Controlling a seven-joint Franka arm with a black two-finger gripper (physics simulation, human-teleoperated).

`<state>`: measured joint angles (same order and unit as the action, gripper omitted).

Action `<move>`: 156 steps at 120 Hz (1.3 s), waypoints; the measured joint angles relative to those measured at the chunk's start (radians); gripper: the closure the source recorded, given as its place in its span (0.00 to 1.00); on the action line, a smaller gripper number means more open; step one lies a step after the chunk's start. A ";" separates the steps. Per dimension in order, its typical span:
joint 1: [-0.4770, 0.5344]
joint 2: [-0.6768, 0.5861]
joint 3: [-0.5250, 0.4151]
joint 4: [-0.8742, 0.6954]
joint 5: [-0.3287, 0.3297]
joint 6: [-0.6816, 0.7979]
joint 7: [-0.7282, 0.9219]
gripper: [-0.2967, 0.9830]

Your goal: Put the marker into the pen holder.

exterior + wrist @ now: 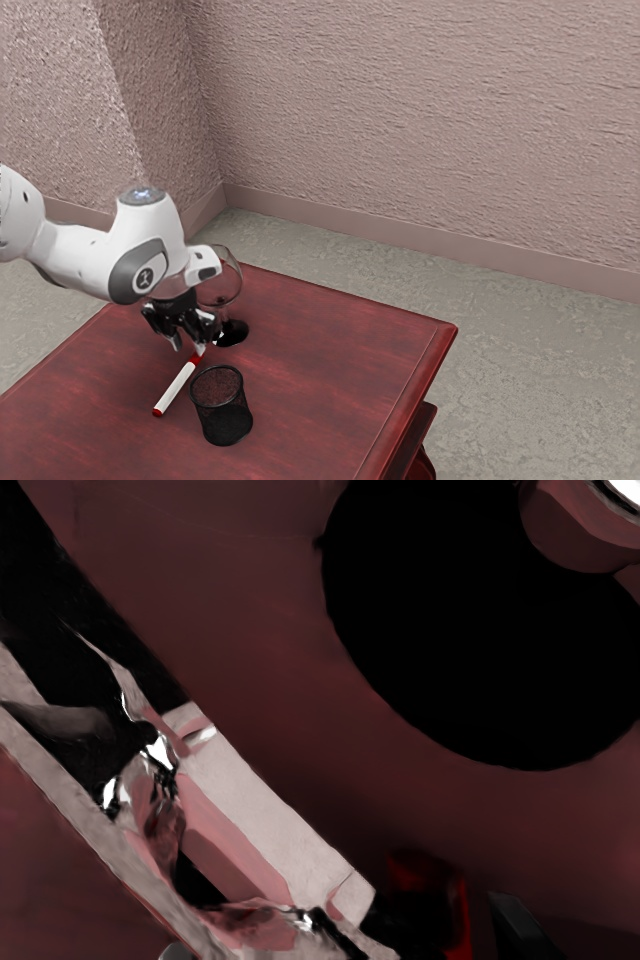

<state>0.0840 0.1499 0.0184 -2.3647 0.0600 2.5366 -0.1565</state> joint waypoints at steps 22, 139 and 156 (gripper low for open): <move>-0.021 0.004 -0.001 -0.006 0.000 0.019 -0.003 0.57; -0.031 -0.042 0.001 -0.099 0.000 -0.008 -0.013 0.76; -0.033 -0.037 0.001 -0.099 0.005 -0.007 -0.021 0.79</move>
<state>0.0506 0.1126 0.0194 -2.4638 0.0655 2.5297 -0.1774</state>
